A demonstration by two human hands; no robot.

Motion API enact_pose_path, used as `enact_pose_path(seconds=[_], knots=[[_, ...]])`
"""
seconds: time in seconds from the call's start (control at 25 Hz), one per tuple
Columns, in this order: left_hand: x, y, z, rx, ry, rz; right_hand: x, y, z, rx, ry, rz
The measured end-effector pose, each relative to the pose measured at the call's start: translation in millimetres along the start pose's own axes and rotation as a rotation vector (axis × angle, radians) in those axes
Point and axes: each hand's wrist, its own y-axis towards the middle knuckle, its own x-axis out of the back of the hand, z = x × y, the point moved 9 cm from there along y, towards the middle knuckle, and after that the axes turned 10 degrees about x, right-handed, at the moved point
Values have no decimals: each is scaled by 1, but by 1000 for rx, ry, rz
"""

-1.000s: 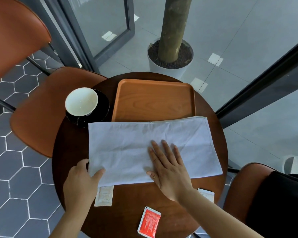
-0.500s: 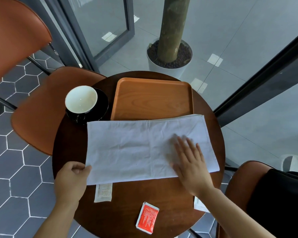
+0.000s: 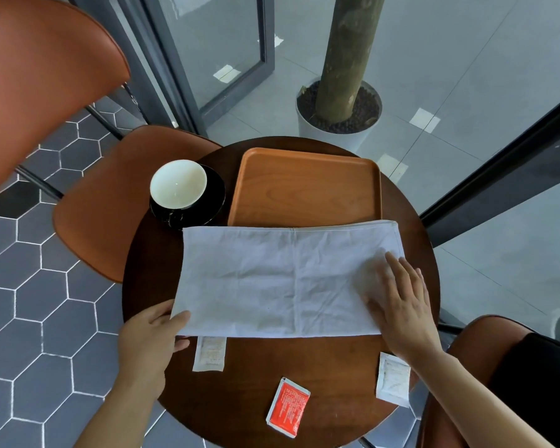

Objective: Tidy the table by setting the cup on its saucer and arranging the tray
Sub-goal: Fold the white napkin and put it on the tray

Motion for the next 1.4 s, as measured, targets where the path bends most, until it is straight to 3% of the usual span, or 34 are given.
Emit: enact_pose_path(seconds=[0.24, 0.32, 0.4, 0.48, 0.56, 0.68, 0.76, 0.96, 1.16, 1.4], knots=[[-1, -37, -26, -125, -128, -68, 27, 39, 81, 102, 290, -125], [-8, -53, -39, -196, -101, -105, 26, 64, 106, -32, 548, -26], [-23, -73, -57, -302, -3, -120, 16, 89, 133, -229, 886, 179], [-39, -94, -75, -440, 114, -135, 18, 116, 163, -274, 1041, 304], [-55, -111, -86, -573, 178, -154, 29, 146, 187, -169, 905, 355], [-78, -133, -93, -689, 264, -168, 43, 176, 195, -2, 448, 300], [-92, -145, -94, -751, 290, -134, 46, 184, 186, 37, 345, 264], [-125, -166, -90, -872, 294, -31, 45, 177, 132, -11, 364, 264], [-171, -197, -86, -1017, 312, 54, 55, 153, 66, -145, 578, 175], [-238, -227, -81, -1055, 372, 144, 58, 125, -11, -298, 666, 113]])
